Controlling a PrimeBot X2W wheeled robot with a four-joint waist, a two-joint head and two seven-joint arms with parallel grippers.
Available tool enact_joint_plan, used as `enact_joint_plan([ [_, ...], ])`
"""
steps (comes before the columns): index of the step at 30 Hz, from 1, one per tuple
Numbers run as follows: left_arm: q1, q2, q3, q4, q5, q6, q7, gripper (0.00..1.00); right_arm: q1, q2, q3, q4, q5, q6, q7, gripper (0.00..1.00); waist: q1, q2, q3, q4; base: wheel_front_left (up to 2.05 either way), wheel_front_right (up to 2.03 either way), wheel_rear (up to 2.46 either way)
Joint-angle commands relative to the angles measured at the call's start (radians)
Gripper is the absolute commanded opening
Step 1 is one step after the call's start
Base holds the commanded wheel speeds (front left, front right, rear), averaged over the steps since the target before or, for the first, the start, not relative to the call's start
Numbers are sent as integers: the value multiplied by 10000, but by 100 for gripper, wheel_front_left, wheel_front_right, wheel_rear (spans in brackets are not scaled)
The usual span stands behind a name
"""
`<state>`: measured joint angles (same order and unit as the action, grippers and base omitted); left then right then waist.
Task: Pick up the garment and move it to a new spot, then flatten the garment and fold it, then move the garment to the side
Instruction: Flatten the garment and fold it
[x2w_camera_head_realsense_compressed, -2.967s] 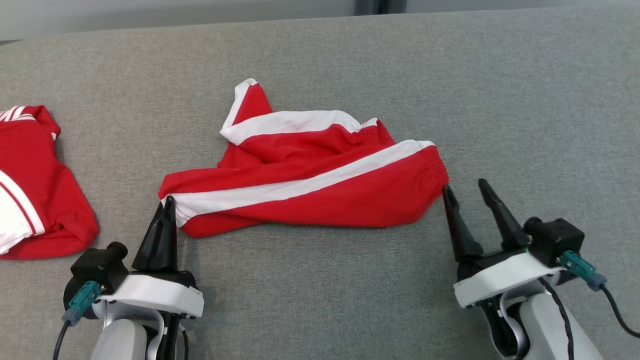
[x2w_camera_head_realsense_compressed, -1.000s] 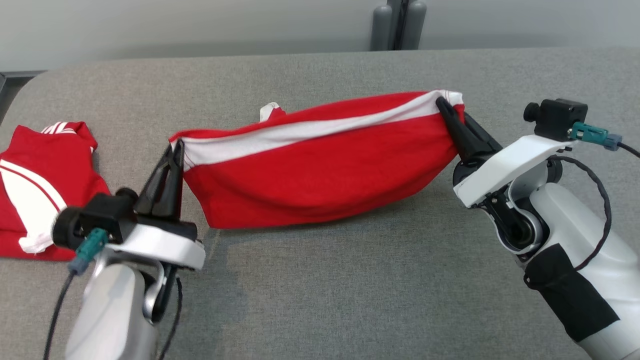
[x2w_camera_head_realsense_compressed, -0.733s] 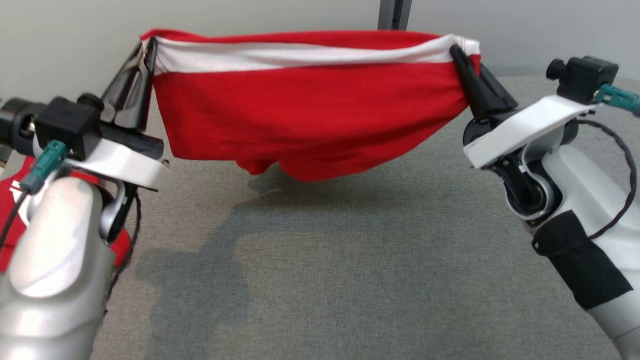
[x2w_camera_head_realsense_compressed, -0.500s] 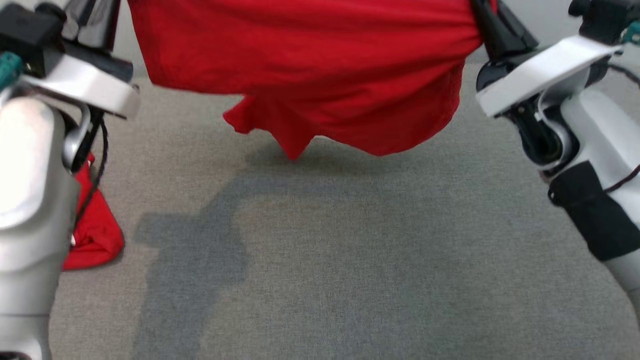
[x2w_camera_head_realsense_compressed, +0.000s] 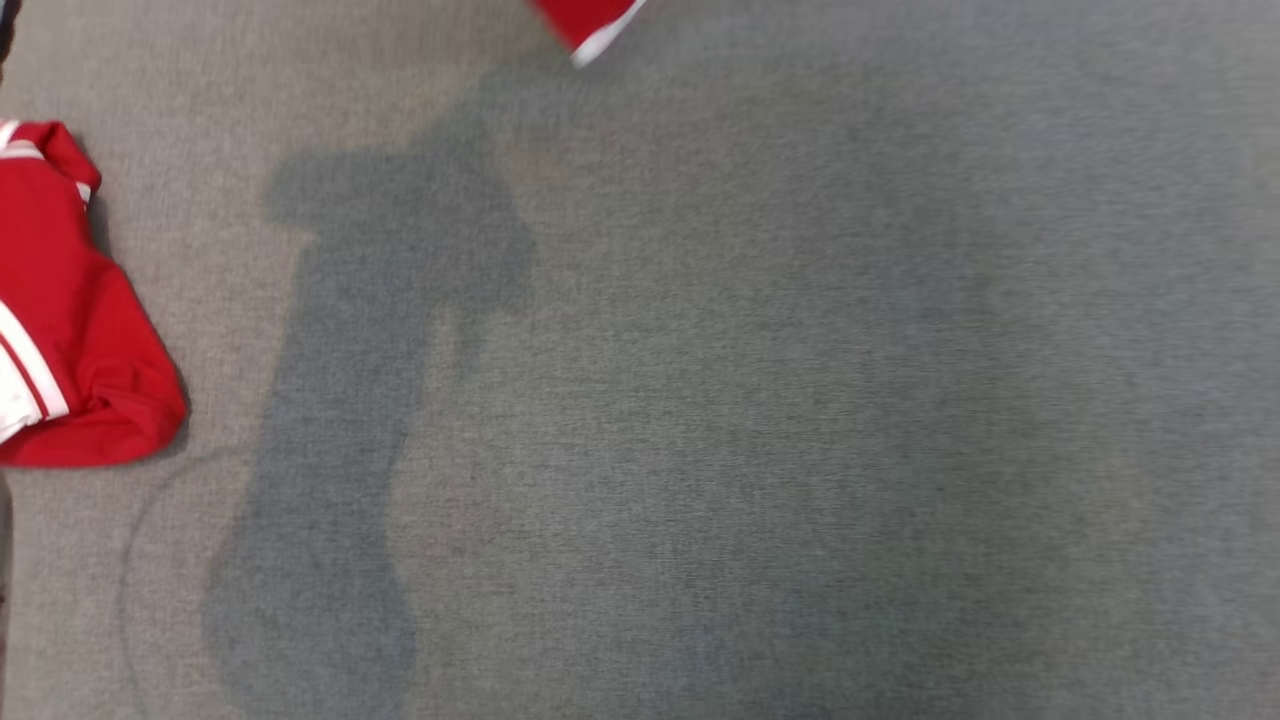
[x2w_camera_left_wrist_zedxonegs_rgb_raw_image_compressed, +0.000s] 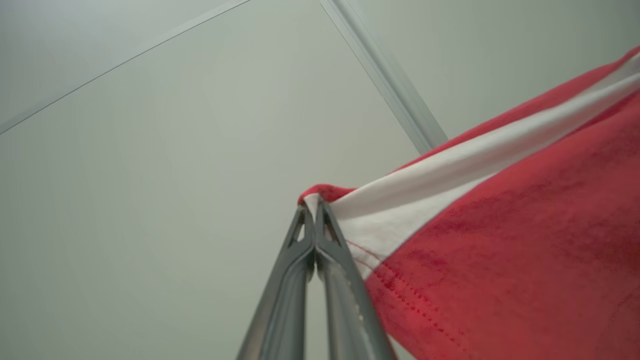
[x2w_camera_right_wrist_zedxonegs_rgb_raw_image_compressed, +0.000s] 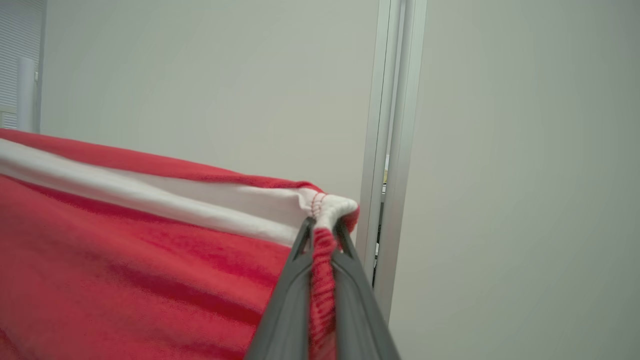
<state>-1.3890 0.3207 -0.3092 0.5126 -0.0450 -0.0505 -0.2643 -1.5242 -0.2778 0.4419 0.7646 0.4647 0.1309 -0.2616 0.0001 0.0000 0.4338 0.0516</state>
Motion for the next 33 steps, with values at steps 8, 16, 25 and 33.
enact_joint_plan([
  [8, 1161, -704, 167, -295, -391, 107, -1, 0, 1681, 563, -1198, -594, -1894, -3, -45, 0, -1, 0, 548, 497, 0, 0, 0],
  [16, 4961, -1886, 339, -245, -921, -163, -3, 0, 5142, 185, -483, -1161, -1124, -3, -47, 0, -1, 0, 245, 537, 0, 0, 0],
  [25, 9212, -2508, 845, -62, -1167, -381, -2, 0, 9125, 5, 163, -2386, -49, -1, -47, 0, -1, 0, -1291, 246, 0, 0, 0],
  [33, 11660, -2668, 1249, -85, -1139, -471, -2, 0, 11950, 338, -27, -3179, 271, -1, -48, 0, -1, 0, -2978, 204, 0, 0, 0],
])
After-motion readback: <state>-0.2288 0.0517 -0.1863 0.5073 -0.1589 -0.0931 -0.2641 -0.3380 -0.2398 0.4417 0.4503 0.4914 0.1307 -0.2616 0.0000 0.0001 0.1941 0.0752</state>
